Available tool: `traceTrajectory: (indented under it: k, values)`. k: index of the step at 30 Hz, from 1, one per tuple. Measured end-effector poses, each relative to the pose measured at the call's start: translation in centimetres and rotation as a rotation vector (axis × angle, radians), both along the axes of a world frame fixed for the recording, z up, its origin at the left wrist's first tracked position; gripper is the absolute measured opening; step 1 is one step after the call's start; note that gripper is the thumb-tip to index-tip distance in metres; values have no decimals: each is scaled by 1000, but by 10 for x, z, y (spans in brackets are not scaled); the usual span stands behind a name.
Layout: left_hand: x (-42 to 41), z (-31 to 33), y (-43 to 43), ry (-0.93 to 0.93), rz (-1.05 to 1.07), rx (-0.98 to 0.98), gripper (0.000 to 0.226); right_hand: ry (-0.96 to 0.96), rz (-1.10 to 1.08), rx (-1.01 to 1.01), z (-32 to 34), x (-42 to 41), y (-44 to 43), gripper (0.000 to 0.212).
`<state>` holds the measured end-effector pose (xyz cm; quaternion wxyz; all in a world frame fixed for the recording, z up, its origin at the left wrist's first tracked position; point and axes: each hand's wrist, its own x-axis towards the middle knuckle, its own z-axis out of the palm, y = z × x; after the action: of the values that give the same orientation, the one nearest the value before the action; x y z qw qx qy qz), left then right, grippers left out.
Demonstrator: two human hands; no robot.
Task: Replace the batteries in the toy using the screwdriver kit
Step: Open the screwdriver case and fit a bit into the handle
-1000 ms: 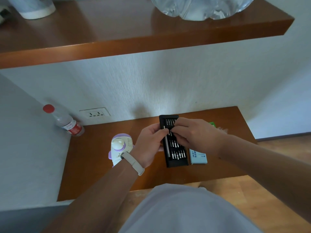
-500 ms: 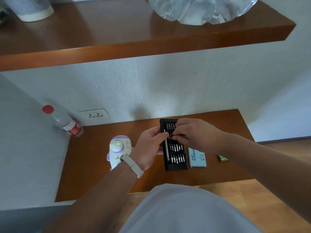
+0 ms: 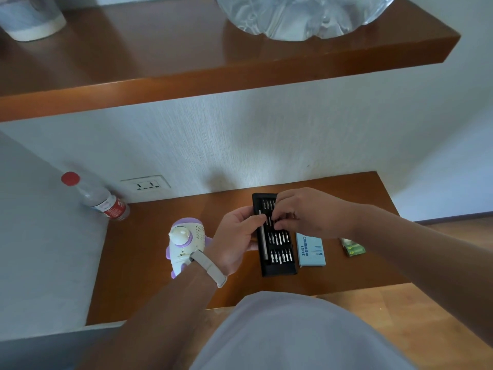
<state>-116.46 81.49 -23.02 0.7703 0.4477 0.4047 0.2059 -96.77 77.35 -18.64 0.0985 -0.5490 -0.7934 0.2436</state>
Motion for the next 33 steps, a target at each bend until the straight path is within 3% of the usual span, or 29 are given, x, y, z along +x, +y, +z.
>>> traceTrajectory:
  k: [5, 8, 10, 18, 20, 23, 27, 33]
  values:
    - [4, 2, -1, -26, 2, -14, 23, 40, -16, 86, -6, 1, -5, 15]
    - [10, 4, -2, -42, -3, -7, 22, 108, -132, 123, -9, -1, -9, 15]
    - [13, 5, -2, -44, 5, -9, 22, 301, -331, 80, -9, -2, -13, 14]
    - [13, 7, 4, -44, 5, -6, 23, 1401, -1119, -267, -32, -7, -37, 19]
    - [13, 8, 6, -52, -2, -11, 23, 1543, -1191, -381, -40, -14, -42, 21]
    - [11, 10, 9, -70, -24, -1, 23, 1703, -1124, -486, -43, -23, -47, 23]
    - [5, 10, 13, -80, -43, 16, 23, 1759, -1030, -562, -40, -33, -48, 31]
    - [-7, 7, 13, -120, -71, 13, 23, 1519, -956, -558, -33, -53, -48, 38]
